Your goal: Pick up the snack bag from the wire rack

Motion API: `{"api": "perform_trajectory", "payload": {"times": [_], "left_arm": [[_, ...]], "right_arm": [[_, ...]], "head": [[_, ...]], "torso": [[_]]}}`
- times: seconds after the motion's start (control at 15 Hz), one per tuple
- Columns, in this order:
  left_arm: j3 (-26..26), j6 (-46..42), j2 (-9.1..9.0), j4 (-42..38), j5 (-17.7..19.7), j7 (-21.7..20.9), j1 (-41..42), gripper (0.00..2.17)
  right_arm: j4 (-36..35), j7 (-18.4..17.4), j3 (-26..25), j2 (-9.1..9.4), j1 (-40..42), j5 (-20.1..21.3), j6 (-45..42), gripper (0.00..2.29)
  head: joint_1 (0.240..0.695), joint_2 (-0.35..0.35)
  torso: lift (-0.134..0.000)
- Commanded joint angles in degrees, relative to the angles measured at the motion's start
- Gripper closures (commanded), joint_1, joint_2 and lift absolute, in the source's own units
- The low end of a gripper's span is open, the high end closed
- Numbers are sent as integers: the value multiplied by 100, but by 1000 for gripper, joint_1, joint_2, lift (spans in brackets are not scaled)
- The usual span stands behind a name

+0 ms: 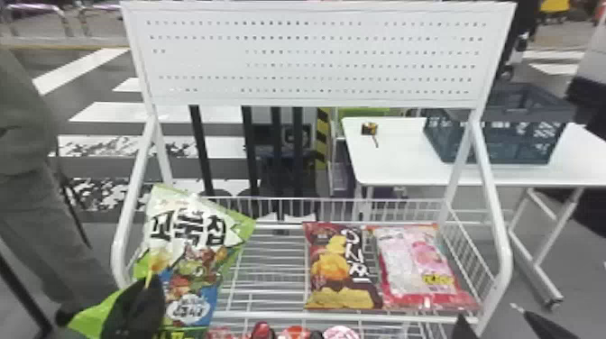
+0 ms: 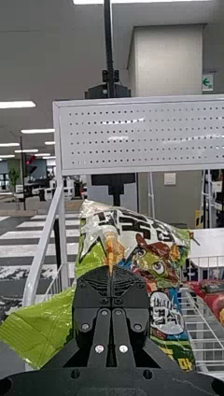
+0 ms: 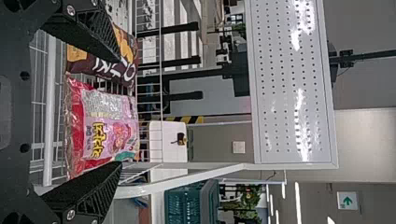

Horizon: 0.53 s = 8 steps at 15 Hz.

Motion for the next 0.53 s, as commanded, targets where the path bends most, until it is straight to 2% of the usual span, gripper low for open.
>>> {"api": "perform_trajectory", "payload": {"times": [0.0, 0.47], "left_arm": [[0, 0, 9, -24, 1, -4, 16, 1605], [-18, 0, 9, -60, -17, -13, 42, 1605]], "right_arm": [[-17, 11, 0, 5, 13, 9, 6, 117], [27, 38, 0, 5, 13, 1, -12, 130]], "head": [[499, 0], [499, 0]], "torso": [[0], [0]]}}
